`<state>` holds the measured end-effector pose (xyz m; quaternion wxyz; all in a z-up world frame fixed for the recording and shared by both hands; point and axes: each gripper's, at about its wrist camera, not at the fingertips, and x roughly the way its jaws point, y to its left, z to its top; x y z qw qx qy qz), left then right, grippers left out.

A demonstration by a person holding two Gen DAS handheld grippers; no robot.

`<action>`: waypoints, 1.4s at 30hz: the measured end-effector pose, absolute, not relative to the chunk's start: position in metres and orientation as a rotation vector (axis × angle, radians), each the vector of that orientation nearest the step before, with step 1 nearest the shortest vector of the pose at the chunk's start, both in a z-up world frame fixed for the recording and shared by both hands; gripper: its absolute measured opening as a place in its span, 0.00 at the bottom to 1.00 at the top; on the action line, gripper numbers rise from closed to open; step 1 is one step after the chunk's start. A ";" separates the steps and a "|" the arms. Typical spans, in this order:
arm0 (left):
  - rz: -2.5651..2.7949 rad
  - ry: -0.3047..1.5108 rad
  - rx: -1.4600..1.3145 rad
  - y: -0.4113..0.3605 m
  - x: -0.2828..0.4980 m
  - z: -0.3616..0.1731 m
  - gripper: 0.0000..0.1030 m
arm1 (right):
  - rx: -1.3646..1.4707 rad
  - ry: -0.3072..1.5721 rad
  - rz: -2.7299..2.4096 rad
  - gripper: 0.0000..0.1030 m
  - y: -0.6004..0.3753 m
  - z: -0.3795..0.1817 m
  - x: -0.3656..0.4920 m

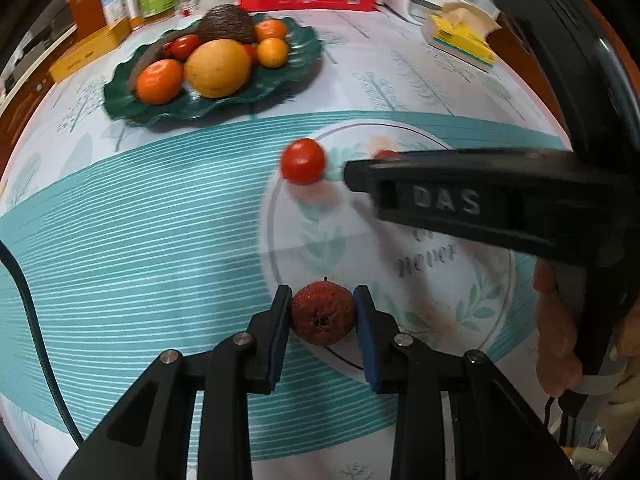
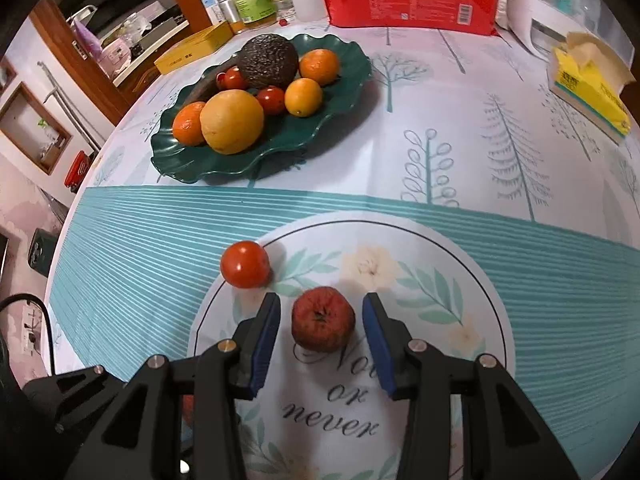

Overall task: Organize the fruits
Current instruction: 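Carry both red plums onto the green plate and open both tools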

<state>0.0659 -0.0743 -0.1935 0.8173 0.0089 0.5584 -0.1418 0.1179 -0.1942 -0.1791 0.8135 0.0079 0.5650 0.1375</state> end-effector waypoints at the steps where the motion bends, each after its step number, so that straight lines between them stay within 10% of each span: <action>1: -0.292 1.192 0.007 -0.070 0.068 -0.193 0.29 | 0.012 1.206 0.297 0.37 -0.193 -0.179 0.118; 17: -0.197 1.092 -0.061 -0.028 0.086 -0.130 0.29 | 0.073 1.183 0.357 0.30 -0.179 -0.138 0.113; 42: -0.167 0.848 0.122 0.019 0.211 0.100 0.29 | -0.058 0.772 0.335 0.30 -0.176 0.134 0.192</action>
